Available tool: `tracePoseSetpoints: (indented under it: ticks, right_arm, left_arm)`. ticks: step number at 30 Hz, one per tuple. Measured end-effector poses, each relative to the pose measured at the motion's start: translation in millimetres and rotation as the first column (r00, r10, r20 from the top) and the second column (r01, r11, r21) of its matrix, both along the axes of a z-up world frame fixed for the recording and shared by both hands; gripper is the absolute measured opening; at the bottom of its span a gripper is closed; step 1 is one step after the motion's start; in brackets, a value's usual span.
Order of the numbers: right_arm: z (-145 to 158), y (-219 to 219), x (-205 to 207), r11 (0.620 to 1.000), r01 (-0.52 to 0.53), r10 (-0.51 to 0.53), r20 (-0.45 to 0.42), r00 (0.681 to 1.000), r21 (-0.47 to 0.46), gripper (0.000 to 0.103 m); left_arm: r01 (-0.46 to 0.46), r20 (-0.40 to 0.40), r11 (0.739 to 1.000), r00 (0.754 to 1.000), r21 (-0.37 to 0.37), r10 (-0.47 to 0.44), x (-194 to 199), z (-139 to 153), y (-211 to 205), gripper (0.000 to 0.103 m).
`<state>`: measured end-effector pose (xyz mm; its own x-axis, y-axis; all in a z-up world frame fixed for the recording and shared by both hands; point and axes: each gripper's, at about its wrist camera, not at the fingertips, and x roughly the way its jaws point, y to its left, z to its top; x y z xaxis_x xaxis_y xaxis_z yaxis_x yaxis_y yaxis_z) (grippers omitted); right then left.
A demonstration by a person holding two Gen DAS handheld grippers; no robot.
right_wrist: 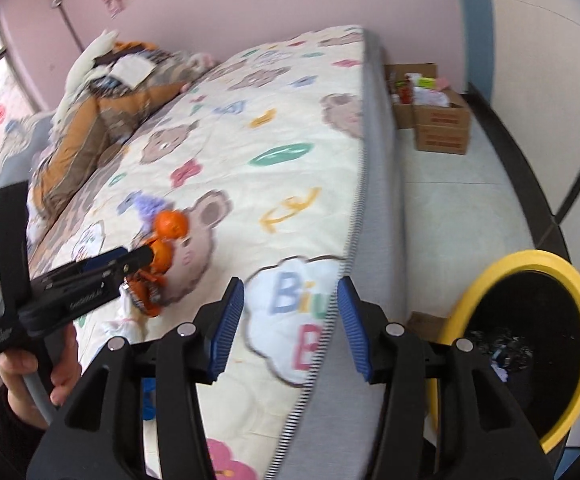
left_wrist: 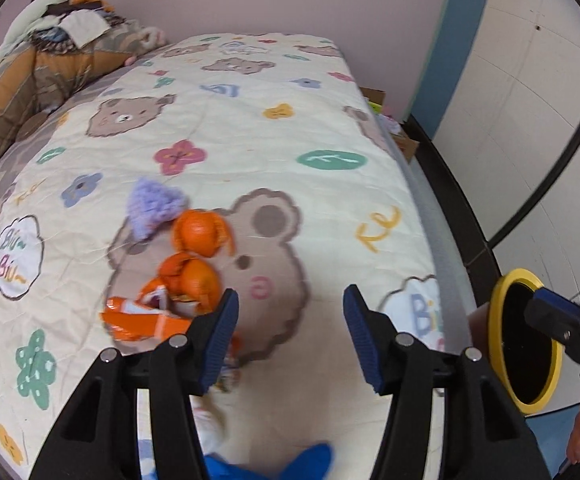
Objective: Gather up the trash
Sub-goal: 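Move both open tools back to the trash on the bed, then grasp orange snack wrappers with right tool while left tool grasps lavender mesh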
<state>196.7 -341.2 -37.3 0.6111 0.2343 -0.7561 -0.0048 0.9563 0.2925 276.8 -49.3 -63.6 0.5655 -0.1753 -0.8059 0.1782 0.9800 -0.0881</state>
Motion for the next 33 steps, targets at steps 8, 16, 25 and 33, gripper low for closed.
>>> tracePoseSetpoints:
  ticks: [8,16,25,33]
  right_arm:
    - [-11,78,15,0.989,-0.145,0.145,-0.027,0.989,0.005,0.047]
    - [-27,145,29,0.961,-0.275,0.276,-0.056,0.959,0.029,0.05]
    - [-58,198,53,0.934,-0.357,0.357,-0.112,0.927,0.023,0.052]
    - [-90,214,78,0.932,-0.36,0.361,-0.16,0.919,0.033,0.047]
  left_arm:
    - [-0.124,-0.031,0.992,0.992,0.017,0.125,29,-8,68,0.052]
    - [-0.188,-0.082,0.982,0.979,0.012,0.189,74,-24,108,0.052]
    - [-0.246,-0.137,0.969,0.96,-0.01,0.242,121,-51,124,0.052]
    - [-0.226,-0.166,0.973,0.962,-0.037,0.217,149,-70,110,0.057]
